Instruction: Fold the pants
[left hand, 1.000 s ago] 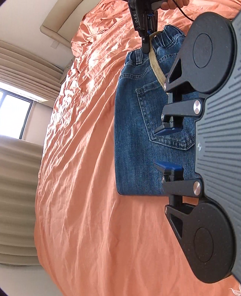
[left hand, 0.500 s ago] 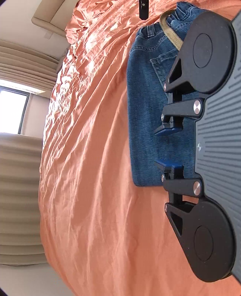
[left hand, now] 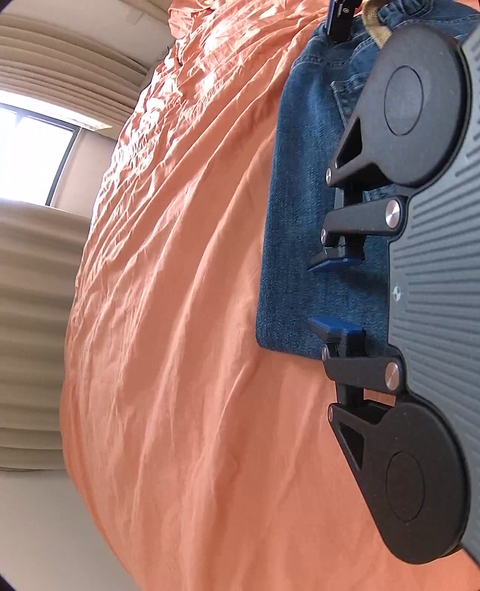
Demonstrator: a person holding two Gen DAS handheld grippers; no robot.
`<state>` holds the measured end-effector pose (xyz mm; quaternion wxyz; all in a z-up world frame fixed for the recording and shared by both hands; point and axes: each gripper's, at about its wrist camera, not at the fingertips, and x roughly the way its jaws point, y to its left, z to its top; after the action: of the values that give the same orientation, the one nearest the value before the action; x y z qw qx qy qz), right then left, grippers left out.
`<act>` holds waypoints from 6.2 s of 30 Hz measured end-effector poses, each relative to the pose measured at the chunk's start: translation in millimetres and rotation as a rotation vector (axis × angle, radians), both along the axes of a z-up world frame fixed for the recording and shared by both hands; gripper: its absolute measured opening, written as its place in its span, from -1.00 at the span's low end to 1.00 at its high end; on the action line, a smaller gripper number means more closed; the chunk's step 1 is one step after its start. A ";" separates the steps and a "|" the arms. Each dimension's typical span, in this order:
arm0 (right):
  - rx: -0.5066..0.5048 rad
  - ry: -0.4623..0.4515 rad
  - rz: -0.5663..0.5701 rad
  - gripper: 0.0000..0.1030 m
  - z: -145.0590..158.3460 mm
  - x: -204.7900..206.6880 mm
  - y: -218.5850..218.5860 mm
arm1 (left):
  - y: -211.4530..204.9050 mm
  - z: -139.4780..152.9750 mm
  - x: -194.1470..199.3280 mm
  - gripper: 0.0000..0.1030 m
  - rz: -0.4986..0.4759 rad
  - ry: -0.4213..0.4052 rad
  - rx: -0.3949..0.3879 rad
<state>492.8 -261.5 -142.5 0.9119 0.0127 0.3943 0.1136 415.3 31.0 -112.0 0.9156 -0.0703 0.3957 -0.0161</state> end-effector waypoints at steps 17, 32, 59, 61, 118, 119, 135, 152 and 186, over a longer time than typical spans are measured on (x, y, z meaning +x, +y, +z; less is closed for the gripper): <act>0.099 -0.120 0.009 -0.52 -36.7 -121.4 15.8 | -17.6 25.8 -176.8 0.20 -0.157 -0.064 0.169; 0.187 -0.102 0.030 -0.46 -40.8 -120.8 1.2 | -41.3 -11.9 -218.7 0.53 -0.188 -0.121 0.374; 0.229 -0.030 0.021 -0.49 -49.7 -117.0 -14.6 | -50.4 -35.8 -209.2 -0.61 -0.415 -0.044 0.760; 0.224 -0.028 0.030 -0.49 -51.2 -117.4 -14.8 | -47.6 -45.2 -207.4 -0.61 -0.421 -0.015 0.759; 0.881 0.388 -0.112 0.37 -109.5 -30.8 -146.5 | 104.2 -68.2 -67.2 -0.04 0.137 0.186 -0.778; 0.885 0.421 -0.097 0.36 -109.2 -19.9 -148.0 | 104.3 -70.6 -62.6 -0.04 0.125 0.189 -0.793; 0.815 0.454 -0.011 -0.47 -86.8 35.9 -118.7 | 83.6 -65.2 -42.1 -0.81 0.092 0.189 -0.747; 0.658 0.322 0.132 -0.58 19.1 -31.5 -41.5 | 99.0 14.3 -91.6 -0.88 0.085 0.066 -0.604; 0.728 0.447 0.129 -0.56 -78.0 -0.8 151.8 | 260.4 -17.6 -113.2 -0.87 0.332 -0.029 -0.396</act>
<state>491.9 -109.7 -220.5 0.7311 0.3333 0.5161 0.2967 302.1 291.4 -129.5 0.8796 -0.3121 0.3546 0.0563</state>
